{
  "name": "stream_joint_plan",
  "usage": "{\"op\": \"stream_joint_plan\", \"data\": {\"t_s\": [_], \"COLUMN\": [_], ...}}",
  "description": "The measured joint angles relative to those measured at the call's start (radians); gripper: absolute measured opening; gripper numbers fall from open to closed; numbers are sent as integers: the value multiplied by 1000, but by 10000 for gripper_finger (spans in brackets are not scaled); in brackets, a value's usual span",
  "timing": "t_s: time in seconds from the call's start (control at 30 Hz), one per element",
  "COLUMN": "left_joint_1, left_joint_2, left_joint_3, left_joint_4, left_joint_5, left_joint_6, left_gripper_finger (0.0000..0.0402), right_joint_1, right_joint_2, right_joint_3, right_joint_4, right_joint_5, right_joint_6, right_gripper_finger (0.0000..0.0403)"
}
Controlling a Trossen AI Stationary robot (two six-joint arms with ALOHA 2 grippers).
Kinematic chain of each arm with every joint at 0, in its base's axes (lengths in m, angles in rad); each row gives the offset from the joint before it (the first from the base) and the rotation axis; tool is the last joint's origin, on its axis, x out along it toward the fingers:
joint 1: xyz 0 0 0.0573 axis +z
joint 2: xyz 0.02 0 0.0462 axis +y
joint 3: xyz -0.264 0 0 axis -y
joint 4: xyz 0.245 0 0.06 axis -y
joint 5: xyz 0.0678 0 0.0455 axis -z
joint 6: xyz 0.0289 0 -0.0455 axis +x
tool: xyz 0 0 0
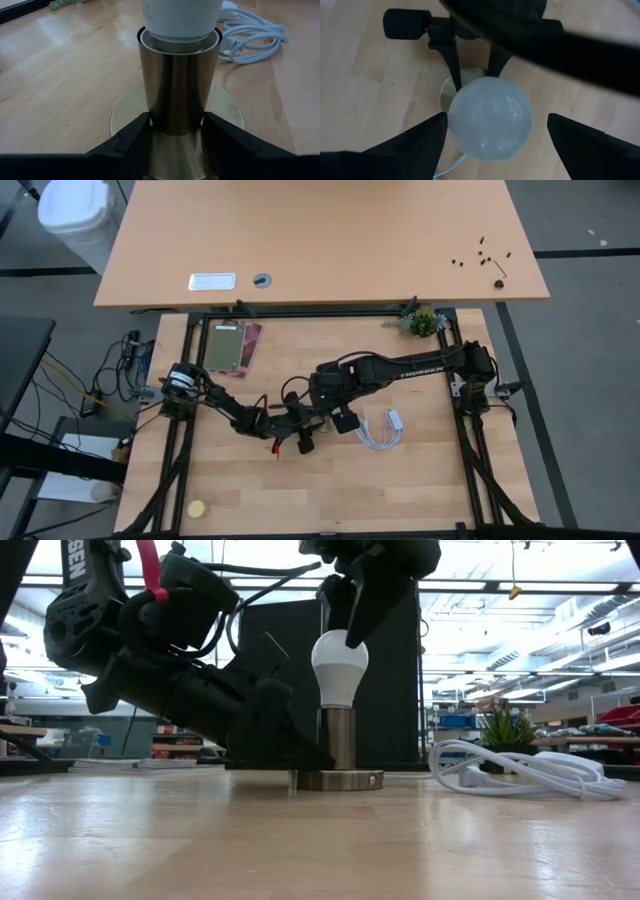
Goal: Screw lightbulb
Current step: Insert the white lightbulb into the desk lamp
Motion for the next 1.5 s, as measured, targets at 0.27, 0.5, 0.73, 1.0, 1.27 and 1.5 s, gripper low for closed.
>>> {"op": "stream_joint_plan", "data": {"t_s": [0.27, 0.5, 0.73, 1.0, 1.27, 1.5], "left_joint_1": [0, 0, -1, 1, 25, 34], "left_joint_2": [-1, -6, -6, -6, -5, -4], "left_joint_3": [0, -2, -2, -1, 0, 1], "left_joint_4": [1, 29, 48, 110, 126, 132], "left_joint_5": [-11, 25, 39, 27, 2, 3], "left_joint_6": [6, 15, 33, 61, 85, 84], "left_gripper_finger": [226, 266, 268, 268, 248, 191], "right_joint_1": [0, 0, 0, 0, 1, 4], "right_joint_2": [0, 0, 0, 0, 0, 0], "right_joint_3": [-4, -4, -4, -4, -4, -4], "right_joint_4": [-1, -1, 0, 0, 4, 19], "right_joint_5": [0, 0, 1, 1, 2, 2], "right_joint_6": [14, 13, 13, 13, 14, 14], "right_gripper_finger": [352, 352, 352, 352, 352, 352]}}
